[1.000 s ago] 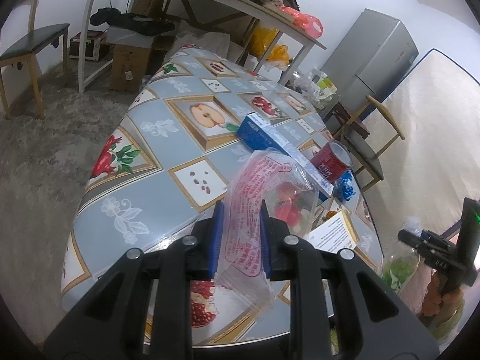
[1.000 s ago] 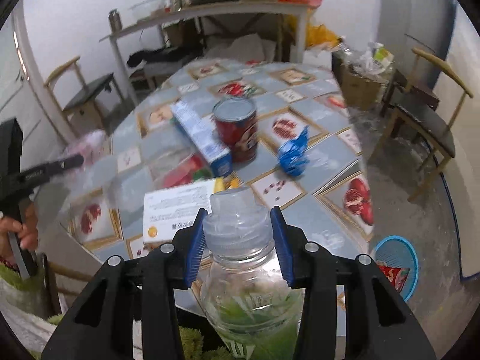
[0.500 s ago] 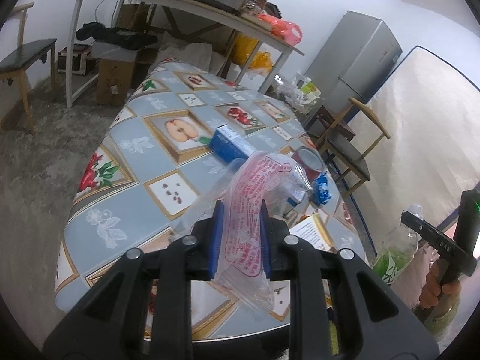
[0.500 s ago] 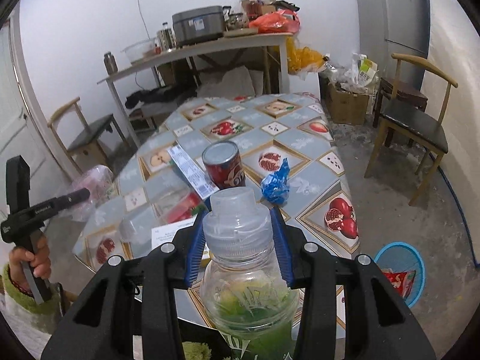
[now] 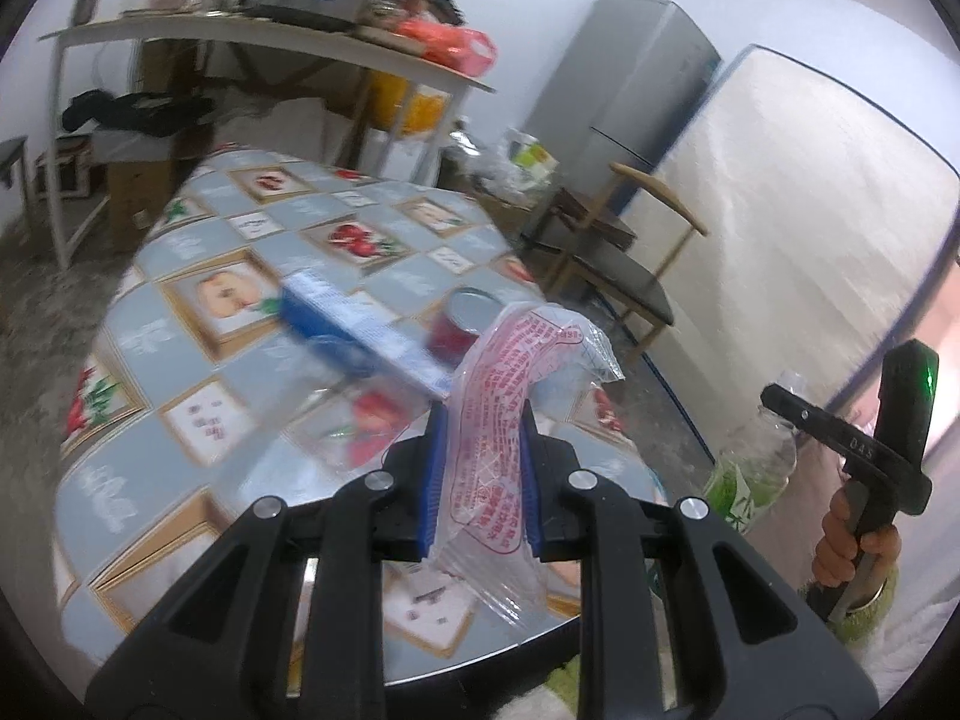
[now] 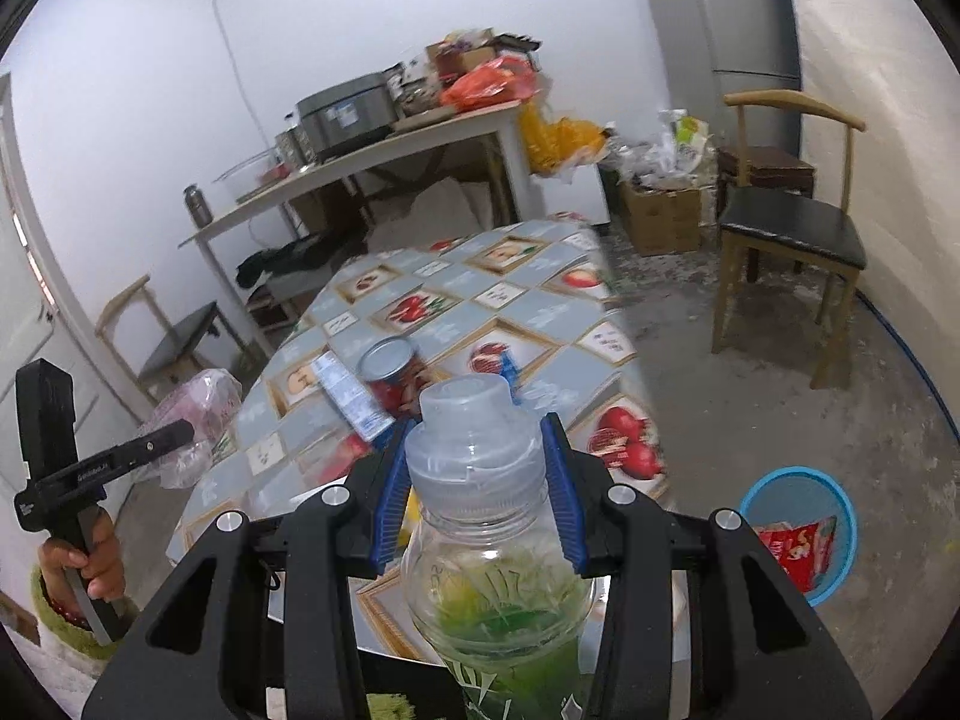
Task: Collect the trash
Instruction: 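Carry the bag and bottle over the blue wastebasket with both tools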
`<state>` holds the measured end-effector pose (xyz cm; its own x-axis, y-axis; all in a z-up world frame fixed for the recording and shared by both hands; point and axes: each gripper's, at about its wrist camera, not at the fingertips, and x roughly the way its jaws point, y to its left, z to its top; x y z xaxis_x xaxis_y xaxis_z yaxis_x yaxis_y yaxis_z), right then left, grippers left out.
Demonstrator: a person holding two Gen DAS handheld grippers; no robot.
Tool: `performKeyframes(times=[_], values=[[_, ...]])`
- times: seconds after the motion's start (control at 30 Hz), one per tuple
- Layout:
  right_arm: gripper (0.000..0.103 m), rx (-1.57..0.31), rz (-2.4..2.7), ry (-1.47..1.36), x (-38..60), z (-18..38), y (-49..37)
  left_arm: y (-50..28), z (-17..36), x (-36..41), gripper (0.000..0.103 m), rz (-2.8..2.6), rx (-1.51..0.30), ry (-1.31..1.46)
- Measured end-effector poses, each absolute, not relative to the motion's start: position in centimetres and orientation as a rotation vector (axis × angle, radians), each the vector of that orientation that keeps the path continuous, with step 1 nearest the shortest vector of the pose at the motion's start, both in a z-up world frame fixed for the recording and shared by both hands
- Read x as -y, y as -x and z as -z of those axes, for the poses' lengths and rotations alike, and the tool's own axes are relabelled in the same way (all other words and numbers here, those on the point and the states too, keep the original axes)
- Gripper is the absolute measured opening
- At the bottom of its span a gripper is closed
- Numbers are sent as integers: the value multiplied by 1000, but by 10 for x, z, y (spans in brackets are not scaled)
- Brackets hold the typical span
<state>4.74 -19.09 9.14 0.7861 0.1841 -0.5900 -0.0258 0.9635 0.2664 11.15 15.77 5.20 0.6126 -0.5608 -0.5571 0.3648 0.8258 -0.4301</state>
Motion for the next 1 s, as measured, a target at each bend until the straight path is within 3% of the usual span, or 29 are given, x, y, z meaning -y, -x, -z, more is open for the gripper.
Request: performKeyframes(times=[0.43,1.0], values=[[41,-609,171,-286,301,-89,-18,-145,-48,-6,20,803,-828,145],[40,-687,512,-390,440,-16,-21,-190,11,213,21,1061,-1100,2]])
